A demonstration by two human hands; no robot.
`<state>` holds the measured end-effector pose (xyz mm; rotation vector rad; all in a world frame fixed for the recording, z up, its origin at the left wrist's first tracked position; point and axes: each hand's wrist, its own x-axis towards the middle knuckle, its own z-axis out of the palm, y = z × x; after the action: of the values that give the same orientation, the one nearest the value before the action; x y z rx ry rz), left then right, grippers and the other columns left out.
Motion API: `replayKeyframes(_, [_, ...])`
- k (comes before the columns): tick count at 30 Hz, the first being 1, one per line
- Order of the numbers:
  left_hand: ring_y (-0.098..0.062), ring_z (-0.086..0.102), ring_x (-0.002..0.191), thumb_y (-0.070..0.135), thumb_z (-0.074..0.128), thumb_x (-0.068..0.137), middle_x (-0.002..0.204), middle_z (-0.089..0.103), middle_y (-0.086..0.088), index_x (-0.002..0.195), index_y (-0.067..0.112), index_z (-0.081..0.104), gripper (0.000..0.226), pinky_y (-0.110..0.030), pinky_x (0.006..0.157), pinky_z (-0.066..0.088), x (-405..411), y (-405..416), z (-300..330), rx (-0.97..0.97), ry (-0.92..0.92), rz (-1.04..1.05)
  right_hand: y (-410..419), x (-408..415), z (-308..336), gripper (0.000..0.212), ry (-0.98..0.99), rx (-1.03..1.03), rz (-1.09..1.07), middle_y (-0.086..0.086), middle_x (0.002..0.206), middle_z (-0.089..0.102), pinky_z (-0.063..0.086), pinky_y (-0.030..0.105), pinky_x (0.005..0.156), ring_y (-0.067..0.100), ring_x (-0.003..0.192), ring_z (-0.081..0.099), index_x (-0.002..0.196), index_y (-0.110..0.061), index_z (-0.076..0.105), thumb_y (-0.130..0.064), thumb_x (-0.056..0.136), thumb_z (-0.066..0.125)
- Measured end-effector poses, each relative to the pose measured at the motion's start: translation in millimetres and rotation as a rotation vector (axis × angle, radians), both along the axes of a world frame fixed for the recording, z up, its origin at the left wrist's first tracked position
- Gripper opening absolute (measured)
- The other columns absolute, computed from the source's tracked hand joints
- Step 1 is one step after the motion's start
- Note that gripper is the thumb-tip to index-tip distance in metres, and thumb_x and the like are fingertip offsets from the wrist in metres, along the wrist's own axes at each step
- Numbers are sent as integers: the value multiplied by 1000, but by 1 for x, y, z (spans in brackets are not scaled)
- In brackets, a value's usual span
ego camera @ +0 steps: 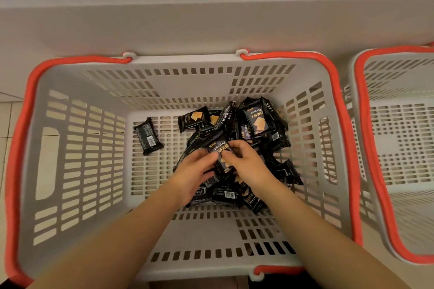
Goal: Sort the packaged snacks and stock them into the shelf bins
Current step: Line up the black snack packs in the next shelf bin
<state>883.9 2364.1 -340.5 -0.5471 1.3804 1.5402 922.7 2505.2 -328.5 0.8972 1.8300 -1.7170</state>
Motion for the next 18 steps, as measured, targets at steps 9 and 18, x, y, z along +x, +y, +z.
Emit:
replayKeyframes(9, [-18,61,104,15,62,87,115,64,-3,108,18,59,22,-31,89,48,-31,-9,-3,-230,182,-13,33,-38,-8,30,170,783,11,9,128,48,43,33,89,25,109,54,123,-7,53,-20,98,42])
replayKeyframes(18, [-21,61,100,18,59,89,105,67,0,109,17,62,21,-40,95,48,-52,-20,5,-292,285,-45,43,-49,-32,49,5,790,51,17,125,54,45,46,91,33,113,51,132,-8,35,-11,88,59])
